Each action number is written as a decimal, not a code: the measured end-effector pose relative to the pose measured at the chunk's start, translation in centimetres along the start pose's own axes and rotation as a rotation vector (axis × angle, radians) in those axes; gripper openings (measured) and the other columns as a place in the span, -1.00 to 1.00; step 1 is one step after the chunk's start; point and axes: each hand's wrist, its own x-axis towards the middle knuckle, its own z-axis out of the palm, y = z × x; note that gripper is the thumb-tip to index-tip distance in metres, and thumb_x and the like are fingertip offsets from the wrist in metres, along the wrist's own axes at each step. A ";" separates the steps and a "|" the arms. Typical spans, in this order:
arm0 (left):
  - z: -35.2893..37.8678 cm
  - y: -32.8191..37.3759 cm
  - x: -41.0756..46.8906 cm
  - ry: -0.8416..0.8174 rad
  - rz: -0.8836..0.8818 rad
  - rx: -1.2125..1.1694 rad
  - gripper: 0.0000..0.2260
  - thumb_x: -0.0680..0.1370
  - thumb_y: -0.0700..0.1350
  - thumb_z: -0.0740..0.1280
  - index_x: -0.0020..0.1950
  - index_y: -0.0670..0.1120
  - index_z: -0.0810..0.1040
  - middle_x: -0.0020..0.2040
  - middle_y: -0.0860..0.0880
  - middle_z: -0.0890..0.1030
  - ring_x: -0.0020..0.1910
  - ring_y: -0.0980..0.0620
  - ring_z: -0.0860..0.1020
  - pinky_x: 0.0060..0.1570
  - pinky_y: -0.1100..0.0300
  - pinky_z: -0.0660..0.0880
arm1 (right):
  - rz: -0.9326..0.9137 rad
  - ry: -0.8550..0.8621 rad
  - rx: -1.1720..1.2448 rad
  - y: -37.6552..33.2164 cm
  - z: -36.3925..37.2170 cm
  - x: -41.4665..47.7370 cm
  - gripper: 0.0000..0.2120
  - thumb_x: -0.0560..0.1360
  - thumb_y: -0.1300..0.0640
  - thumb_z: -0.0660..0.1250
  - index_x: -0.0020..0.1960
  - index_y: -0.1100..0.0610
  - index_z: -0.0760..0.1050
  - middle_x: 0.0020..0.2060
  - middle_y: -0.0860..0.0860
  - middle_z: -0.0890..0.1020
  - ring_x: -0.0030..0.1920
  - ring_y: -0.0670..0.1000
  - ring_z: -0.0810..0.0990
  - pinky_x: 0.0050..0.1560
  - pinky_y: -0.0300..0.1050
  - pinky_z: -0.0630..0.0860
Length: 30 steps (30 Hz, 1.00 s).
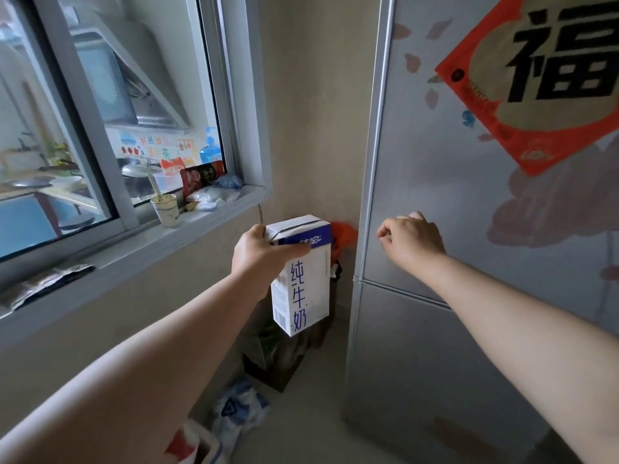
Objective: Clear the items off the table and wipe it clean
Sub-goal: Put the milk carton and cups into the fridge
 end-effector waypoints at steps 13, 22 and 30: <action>2.4 -1.6 11.8 -0.117 0.013 -0.041 -0.57 0.19 0.03 0.61 -0.08 0.01 0.48 -0.19 0.03 0.67 -0.21 0.04 0.65 -0.13 -0.07 0.64 | -0.056 0.010 -0.288 -1.1 4.1 8.1 -0.66 0.49 0.26 0.22 0.23 0.05 0.45 0.30 -0.03 0.43 0.38 0.04 0.24 0.14 -0.06 0.27; 4.2 -1.2 20.8 -0.280 0.109 0.008 -0.56 0.22 0.06 0.61 -0.10 -0.02 0.45 -0.18 0.02 0.65 -0.21 0.02 0.64 -0.16 -0.07 0.65 | -0.110 -0.039 -0.543 -3.4 5.3 13.3 -0.58 0.50 0.31 0.06 0.34 0.15 0.34 0.46 0.05 0.22 0.51 0.06 0.05 0.32 0.03 0.17; 6.3 -1.4 25.9 -0.381 0.144 -0.003 -0.56 0.22 0.06 0.61 -0.11 0.01 0.44 -0.20 0.05 0.63 -0.24 0.04 0.63 -0.16 -0.05 0.65 | -0.116 -0.140 -0.888 -3.7 6.6 16.2 -0.63 0.54 0.17 0.12 0.33 0.17 0.40 0.34 0.10 0.39 0.51 0.13 0.05 0.42 0.21 0.04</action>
